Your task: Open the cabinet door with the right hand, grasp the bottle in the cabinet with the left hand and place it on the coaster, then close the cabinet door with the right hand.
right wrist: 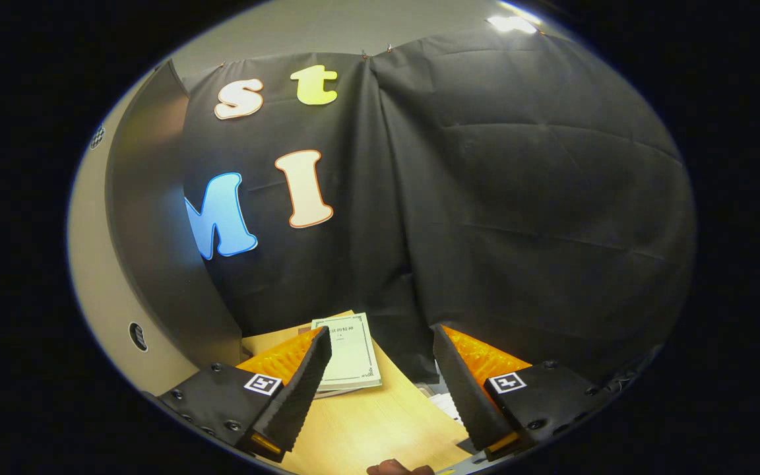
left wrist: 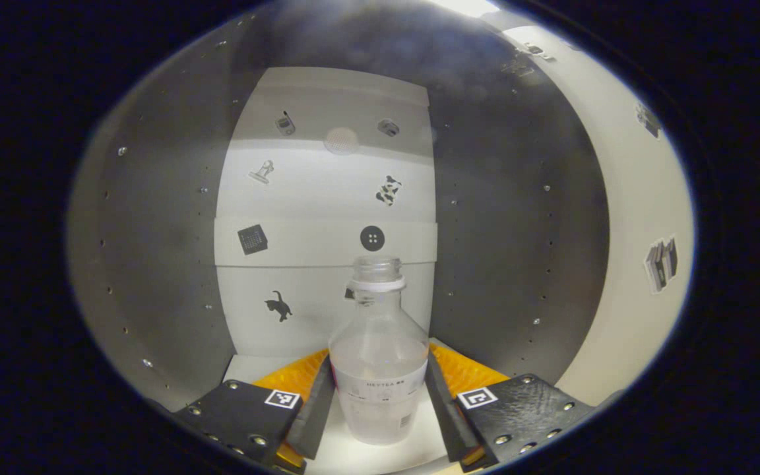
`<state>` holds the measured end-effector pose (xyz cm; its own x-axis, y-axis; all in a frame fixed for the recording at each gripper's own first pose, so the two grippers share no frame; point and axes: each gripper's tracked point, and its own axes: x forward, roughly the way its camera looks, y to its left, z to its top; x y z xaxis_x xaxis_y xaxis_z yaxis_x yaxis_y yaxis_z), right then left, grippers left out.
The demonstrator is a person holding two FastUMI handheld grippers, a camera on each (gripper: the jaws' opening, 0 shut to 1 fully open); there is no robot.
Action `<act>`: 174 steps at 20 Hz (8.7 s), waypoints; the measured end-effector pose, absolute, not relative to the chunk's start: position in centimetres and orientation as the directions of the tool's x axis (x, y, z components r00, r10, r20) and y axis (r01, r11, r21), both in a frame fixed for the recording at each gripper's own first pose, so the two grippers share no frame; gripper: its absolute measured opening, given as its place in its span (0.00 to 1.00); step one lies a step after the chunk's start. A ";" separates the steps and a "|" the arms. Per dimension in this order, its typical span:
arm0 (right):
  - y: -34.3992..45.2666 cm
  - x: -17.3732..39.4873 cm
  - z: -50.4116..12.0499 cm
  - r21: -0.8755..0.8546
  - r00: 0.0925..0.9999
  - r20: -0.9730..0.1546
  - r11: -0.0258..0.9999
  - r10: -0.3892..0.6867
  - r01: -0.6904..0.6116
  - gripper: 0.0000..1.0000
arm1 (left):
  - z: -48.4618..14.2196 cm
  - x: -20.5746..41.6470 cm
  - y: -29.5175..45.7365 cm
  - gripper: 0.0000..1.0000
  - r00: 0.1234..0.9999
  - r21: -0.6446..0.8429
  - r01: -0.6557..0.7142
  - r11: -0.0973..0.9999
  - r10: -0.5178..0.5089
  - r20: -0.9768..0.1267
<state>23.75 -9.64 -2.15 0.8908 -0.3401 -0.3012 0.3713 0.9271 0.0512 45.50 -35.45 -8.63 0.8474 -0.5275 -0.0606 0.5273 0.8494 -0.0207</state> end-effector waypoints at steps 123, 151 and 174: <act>9.8 9.9 6.7 0.066 0.969 -0.036 0.968 0.245 -0.242 0.88 | -7.8 0.6 1.6 0.86 0.971 -0.058 -0.210 0.976 0.201 -0.132; 35.4 13.0 4.2 0.206 0.939 -0.088 0.929 0.331 -0.308 0.96 | -9.1 11.9 13.0 0.87 0.986 -0.010 0.060 0.998 -0.060 -0.154; 12.7 11.6 1.6 0.026 0.996 -0.083 1.000 0.017 -0.015 0.98 | -5.1 10.8 3.9 0.89 0.976 -0.099 0.202 0.974 -0.208 -0.061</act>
